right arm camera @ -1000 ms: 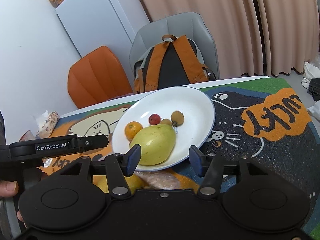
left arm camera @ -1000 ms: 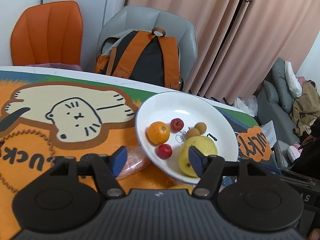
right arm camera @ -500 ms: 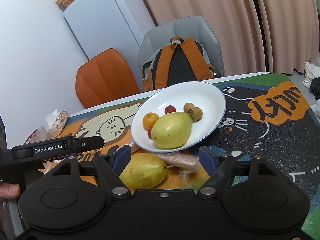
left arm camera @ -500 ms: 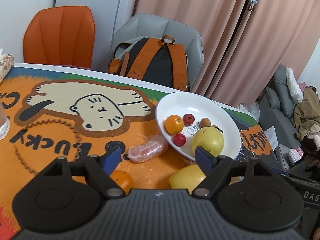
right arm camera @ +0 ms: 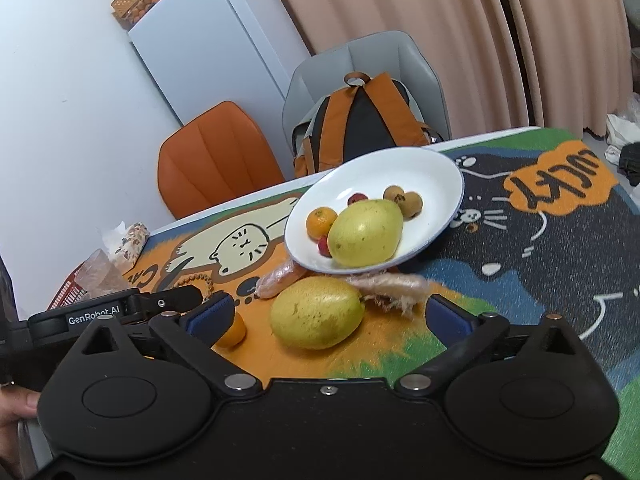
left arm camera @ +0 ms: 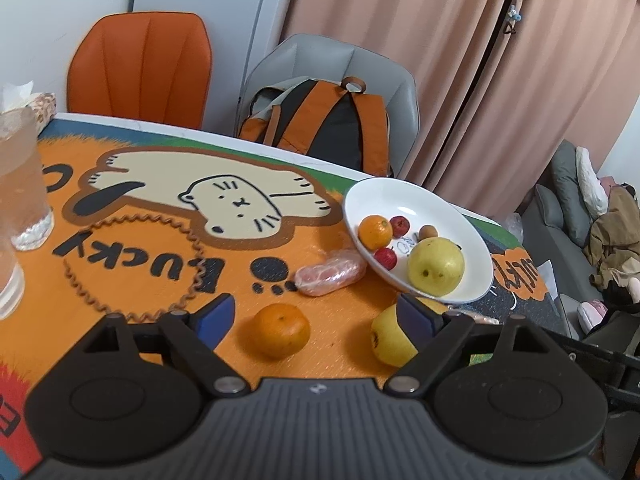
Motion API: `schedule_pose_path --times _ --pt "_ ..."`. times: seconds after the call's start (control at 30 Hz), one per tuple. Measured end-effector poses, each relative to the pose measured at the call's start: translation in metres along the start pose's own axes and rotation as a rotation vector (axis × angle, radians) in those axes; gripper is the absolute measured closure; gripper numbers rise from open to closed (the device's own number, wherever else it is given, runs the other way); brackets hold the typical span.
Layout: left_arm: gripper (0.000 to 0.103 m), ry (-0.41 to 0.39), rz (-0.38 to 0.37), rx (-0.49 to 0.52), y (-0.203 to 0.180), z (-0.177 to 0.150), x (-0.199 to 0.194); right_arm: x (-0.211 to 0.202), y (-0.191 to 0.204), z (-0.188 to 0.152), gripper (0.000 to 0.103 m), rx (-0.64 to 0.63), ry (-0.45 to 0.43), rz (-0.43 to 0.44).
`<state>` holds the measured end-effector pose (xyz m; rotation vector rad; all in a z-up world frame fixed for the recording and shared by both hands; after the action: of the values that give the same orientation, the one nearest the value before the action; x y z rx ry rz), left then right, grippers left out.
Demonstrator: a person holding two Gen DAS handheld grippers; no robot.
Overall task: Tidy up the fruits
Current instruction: 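Withdraw both tools and move them toward the orange and large pear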
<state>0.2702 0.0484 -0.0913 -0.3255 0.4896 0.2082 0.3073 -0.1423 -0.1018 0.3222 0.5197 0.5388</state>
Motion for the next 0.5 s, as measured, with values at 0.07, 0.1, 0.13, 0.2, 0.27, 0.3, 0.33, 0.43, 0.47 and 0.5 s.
schedule_pose_path --times 0.07,0.1,0.13,0.2,0.27,0.3,0.33,0.43,0.47,0.5 --pt "0.016 0.002 0.002 -0.007 0.004 -0.003 -0.003 -0.001 0.002 -0.004 0.0 0.004 0.005 0.002" --pt "0.016 0.001 0.003 -0.011 0.006 -0.004 -0.004 -0.001 0.003 -0.006 0.0 0.006 0.007 0.002" --pt "0.016 0.001 0.004 -0.015 0.007 -0.005 -0.006 -0.001 0.004 -0.008 0.0 0.007 0.01 0.002" --pt "0.016 0.0 0.005 -0.025 0.011 -0.008 -0.008 -0.001 0.006 -0.012 0.0 0.01 0.014 0.003" --pt "0.016 -0.001 0.004 -0.035 0.014 -0.01 -0.01 -0.001 0.007 -0.016 0.0 0.014 0.019 0.004" --pt "0.016 -0.001 0.004 -0.039 0.015 -0.011 -0.011 -0.001 0.008 -0.018 0.0 0.017 0.021 0.006" --pt "0.016 -0.003 0.003 -0.044 0.016 -0.011 -0.013 0.0 0.009 -0.02 0.0 0.021 0.022 0.009" --pt "0.016 -0.009 0.001 -0.058 0.018 -0.013 -0.015 0.001 0.012 -0.024 0.0 0.042 0.021 0.024" --pt "0.016 -0.012 0.0 -0.063 0.019 -0.013 -0.016 0.002 0.013 -0.025 0.0 0.048 0.02 0.027" --pt "0.016 -0.015 -0.001 -0.068 0.02 -0.014 -0.016 0.003 0.014 -0.026 0.0 0.052 0.019 0.028"
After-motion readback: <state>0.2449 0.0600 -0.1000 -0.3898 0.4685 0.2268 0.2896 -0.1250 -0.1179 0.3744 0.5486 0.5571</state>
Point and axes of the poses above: each gripper's, at about its wrist camera, not at the fingertips, and x roughly the way its jaws point, y to its left, z to its top, the point moved 8 cm from there along x, roughly the way its jaws point, and after that the axes turned 12 degrees about -y, right-handed, at the moved point
